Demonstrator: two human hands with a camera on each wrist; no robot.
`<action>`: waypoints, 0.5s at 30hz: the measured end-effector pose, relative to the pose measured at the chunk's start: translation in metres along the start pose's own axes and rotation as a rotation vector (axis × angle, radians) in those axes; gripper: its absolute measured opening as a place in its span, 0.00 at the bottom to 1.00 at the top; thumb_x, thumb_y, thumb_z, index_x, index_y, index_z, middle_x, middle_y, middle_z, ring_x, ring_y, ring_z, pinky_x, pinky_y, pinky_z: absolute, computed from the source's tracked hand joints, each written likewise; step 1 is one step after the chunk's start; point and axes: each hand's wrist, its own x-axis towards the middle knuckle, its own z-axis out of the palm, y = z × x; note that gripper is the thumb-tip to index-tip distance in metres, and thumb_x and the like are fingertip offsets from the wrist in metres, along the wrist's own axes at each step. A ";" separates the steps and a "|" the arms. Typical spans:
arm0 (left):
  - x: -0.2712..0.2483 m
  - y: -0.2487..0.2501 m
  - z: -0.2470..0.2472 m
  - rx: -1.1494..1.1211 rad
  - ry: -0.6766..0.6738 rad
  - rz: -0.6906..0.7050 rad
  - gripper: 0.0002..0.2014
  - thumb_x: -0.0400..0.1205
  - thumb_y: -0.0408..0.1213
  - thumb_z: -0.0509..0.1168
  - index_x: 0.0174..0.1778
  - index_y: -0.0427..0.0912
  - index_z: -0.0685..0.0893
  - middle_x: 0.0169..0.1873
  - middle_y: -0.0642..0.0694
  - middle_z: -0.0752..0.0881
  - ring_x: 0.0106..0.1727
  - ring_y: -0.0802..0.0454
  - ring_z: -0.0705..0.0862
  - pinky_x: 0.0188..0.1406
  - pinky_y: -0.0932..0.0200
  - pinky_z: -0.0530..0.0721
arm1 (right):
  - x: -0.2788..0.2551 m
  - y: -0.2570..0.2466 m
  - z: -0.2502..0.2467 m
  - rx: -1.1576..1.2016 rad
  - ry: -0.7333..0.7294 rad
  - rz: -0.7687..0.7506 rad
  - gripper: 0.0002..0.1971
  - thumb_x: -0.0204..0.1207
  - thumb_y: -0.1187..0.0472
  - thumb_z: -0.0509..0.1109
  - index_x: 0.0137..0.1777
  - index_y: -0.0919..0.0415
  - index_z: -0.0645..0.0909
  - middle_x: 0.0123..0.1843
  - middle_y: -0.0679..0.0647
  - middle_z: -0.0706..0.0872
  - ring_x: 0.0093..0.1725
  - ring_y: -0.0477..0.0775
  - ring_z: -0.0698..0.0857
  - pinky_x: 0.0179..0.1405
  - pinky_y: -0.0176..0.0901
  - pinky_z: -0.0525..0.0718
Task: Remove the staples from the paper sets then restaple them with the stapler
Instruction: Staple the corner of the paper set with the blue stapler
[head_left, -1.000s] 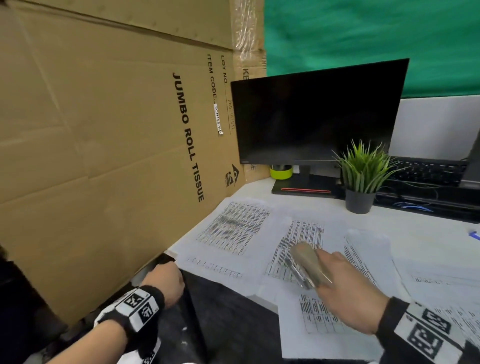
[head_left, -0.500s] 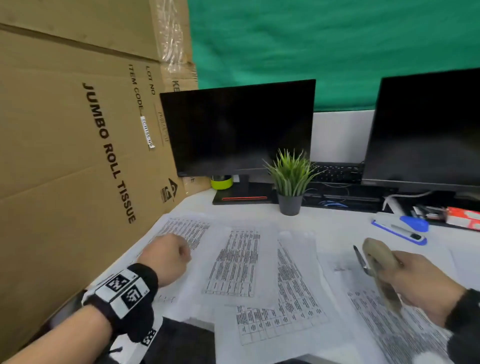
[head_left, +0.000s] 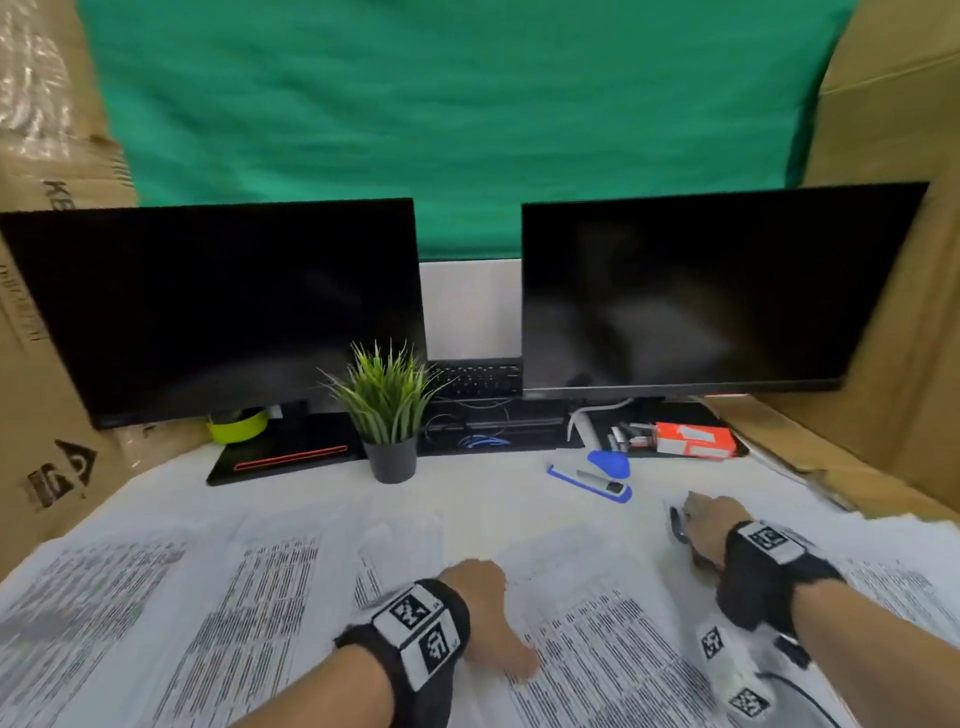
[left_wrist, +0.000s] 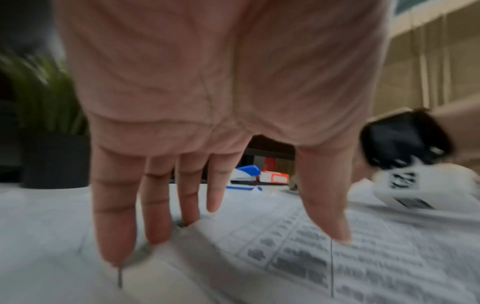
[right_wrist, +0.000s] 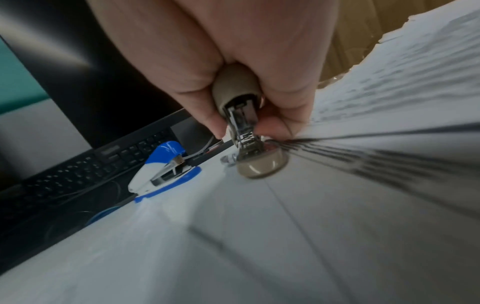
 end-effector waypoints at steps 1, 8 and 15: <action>0.004 0.004 0.001 0.061 -0.024 -0.014 0.40 0.75 0.57 0.72 0.76 0.37 0.68 0.72 0.40 0.71 0.73 0.40 0.73 0.70 0.46 0.76 | 0.016 -0.001 0.001 -0.062 0.000 0.010 0.21 0.83 0.48 0.56 0.67 0.61 0.76 0.67 0.60 0.81 0.62 0.62 0.82 0.62 0.46 0.78; 0.025 0.003 0.014 0.170 0.118 -0.062 0.35 0.74 0.52 0.74 0.72 0.39 0.70 0.69 0.41 0.72 0.70 0.42 0.74 0.65 0.52 0.76 | 0.041 -0.069 -0.019 -0.226 0.230 -0.141 0.26 0.74 0.46 0.67 0.69 0.57 0.72 0.70 0.60 0.76 0.68 0.62 0.76 0.65 0.54 0.78; 0.034 0.005 0.014 0.233 0.154 -0.072 0.28 0.79 0.43 0.70 0.71 0.35 0.69 0.62 0.40 0.78 0.68 0.41 0.78 0.63 0.54 0.76 | 0.071 -0.086 0.015 -0.119 0.008 -0.143 0.17 0.79 0.53 0.66 0.63 0.62 0.76 0.46 0.53 0.79 0.48 0.53 0.82 0.48 0.41 0.80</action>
